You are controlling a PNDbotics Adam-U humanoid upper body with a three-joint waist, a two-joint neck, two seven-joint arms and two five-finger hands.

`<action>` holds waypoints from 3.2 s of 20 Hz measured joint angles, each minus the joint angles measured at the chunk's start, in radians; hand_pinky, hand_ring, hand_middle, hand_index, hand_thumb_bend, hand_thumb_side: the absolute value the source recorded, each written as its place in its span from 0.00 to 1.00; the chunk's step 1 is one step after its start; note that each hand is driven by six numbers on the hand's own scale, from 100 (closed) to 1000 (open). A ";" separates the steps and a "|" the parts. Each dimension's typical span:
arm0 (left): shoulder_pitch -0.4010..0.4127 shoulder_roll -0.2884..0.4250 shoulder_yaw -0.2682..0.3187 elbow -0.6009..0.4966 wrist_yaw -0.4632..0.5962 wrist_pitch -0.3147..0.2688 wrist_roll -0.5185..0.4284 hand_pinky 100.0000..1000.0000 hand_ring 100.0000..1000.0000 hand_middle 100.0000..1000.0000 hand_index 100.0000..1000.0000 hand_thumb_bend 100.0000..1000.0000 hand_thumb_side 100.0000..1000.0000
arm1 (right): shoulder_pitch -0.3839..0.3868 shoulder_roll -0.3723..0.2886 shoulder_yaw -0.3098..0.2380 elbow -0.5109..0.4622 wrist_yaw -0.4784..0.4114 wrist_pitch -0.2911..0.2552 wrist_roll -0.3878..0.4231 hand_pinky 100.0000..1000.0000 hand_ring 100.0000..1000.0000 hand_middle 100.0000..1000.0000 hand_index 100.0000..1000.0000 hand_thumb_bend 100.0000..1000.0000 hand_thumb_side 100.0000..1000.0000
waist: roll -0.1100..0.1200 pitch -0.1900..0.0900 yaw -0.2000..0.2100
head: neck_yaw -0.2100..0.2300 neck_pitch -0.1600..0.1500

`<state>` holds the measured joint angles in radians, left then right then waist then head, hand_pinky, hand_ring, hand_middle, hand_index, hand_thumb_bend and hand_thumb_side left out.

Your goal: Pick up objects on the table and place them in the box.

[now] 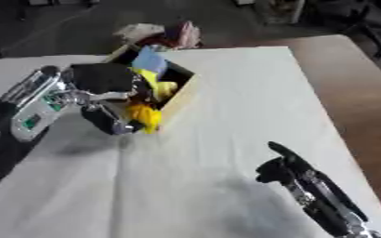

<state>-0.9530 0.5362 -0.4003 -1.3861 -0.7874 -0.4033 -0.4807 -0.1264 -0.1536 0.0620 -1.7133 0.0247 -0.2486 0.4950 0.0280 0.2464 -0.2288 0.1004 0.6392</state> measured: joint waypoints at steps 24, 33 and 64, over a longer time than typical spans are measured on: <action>-0.031 -0.143 0.002 0.229 -0.396 0.190 0.358 0.75 0.71 0.73 0.86 0.36 0.26 | -0.004 0.008 0.007 0.000 -0.001 0.006 0.010 0.68 0.63 0.62 1.00 0.00 0.79 | -0.004 -0.001 -0.020 | 0.021 -0.007; -0.022 -0.148 0.015 0.245 -0.486 0.173 0.395 0.77 0.73 0.75 0.87 0.46 0.28 | -0.004 0.008 0.007 0.000 -0.001 0.006 0.009 0.68 0.63 0.62 1.00 0.00 0.79 | -0.005 -0.001 -0.011 | 0.018 -0.008; 0.549 -0.271 0.337 -0.278 -0.033 0.312 0.712 0.70 0.59 0.59 0.75 0.00 0.48 | 0.019 -0.023 -0.036 -0.019 -0.014 -0.009 -0.076 0.66 0.59 0.58 1.00 0.00 0.59 | -0.030 -0.020 0.182 | -0.027 0.002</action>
<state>-0.4036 0.2647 -0.0633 -1.6639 -0.8208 -0.0911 0.2310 -0.1076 -0.1762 0.0264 -1.7328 0.0110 -0.2574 0.4190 -0.0019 0.2266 -0.0464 0.0736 0.6415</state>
